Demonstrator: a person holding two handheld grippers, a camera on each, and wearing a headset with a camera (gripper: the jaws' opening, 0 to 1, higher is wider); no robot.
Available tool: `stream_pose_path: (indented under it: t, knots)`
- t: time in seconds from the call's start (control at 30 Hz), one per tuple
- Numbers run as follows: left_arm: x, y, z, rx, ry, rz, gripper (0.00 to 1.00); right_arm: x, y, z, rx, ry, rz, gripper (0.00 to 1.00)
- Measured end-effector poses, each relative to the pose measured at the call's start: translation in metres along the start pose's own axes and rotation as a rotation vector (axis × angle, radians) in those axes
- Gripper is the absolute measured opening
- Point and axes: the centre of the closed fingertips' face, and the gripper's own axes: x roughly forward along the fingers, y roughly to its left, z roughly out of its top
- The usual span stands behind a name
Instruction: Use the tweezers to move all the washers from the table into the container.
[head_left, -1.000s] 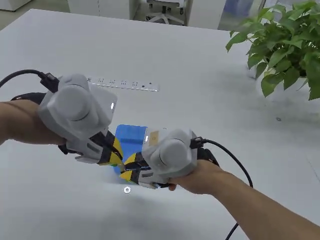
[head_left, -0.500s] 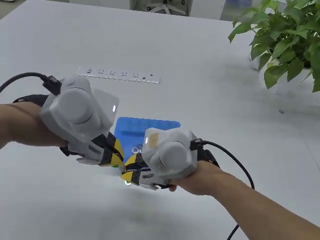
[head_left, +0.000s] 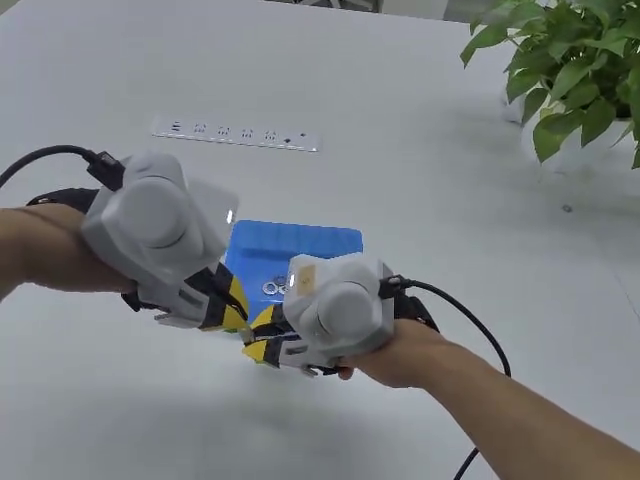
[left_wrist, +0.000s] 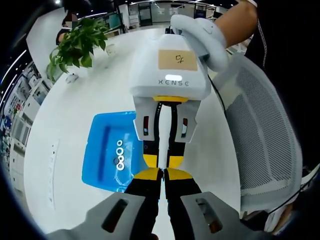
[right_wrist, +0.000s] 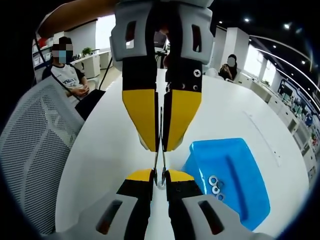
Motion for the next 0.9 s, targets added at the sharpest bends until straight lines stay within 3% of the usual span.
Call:
stream_pose_path:
  t: [0.9]
  knots:
    - [0.0033,0.0033,-0.0024,0.004,-0.001,0.020,0.06,0.0046,-0.0007,-0.0033,0.011,-0.003,0.005,0.12]
